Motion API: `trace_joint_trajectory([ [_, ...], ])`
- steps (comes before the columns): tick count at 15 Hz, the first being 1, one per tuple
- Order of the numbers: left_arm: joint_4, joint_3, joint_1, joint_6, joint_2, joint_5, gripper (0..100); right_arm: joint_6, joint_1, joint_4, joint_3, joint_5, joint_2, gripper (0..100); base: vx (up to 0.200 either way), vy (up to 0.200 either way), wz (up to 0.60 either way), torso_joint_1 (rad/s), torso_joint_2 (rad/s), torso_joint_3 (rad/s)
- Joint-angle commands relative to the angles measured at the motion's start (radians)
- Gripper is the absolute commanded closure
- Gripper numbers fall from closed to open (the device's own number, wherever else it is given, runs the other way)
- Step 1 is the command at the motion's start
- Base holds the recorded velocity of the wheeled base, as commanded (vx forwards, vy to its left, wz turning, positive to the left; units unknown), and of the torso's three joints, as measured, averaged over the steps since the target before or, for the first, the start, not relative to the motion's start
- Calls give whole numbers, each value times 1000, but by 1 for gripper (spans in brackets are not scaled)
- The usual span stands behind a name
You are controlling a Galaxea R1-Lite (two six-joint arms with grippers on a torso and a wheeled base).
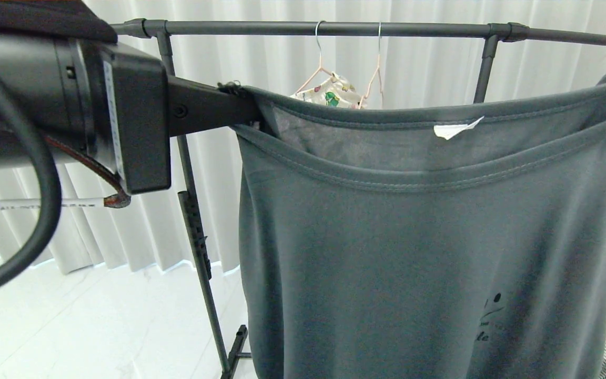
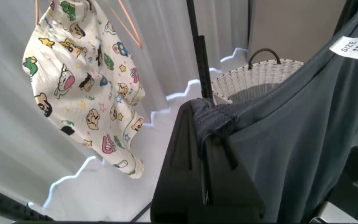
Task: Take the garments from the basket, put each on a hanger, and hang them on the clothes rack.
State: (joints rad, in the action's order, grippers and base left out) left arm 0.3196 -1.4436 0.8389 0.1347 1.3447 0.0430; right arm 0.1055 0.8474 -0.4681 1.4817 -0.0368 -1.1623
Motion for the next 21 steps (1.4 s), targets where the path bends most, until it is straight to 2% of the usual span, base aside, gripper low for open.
trace_joint_trajectory([
  [1,-1,-3,0,0,4,0,100,0,1,0,0,0,-2,100,0,0,0,0,0,0],
  [5,-1,-8,0,0,4,0,100,-3,-1,-3,-1,-3,-2,100,0,0,0,0,0,0],
  [6,-2,-8,0,0,4,0,100,-3,-1,-7,-3,-3,-2,0,0,0,0,0,0,0],
  [8,-4,-8,-3,0,7,8,100,8,2,-43,-49,-2,27,0,0,0,0,0,0,0],
  [10,-4,-3,-8,-1,13,74,100,40,27,-61,-138,0,95,0,0,0,0,0,0,0],
  [12,-4,0,-31,-1,24,110,100,40,30,-60,-184,5,139,0,0,0,0,0,0,0],
  [18,-5,38,-57,-1,30,170,100,31,-2,-50,-199,-6,164,0,0,0,0,0,0,0],
  [19,-10,43,-57,-1,28,193,100,33,-31,-52,-207,-9,164,0,0,0,0,0,0,0],
  [21,-59,65,-60,0,27,267,100,37,-176,-60,-238,-69,155,0,0,0,0,0,0,0],
])
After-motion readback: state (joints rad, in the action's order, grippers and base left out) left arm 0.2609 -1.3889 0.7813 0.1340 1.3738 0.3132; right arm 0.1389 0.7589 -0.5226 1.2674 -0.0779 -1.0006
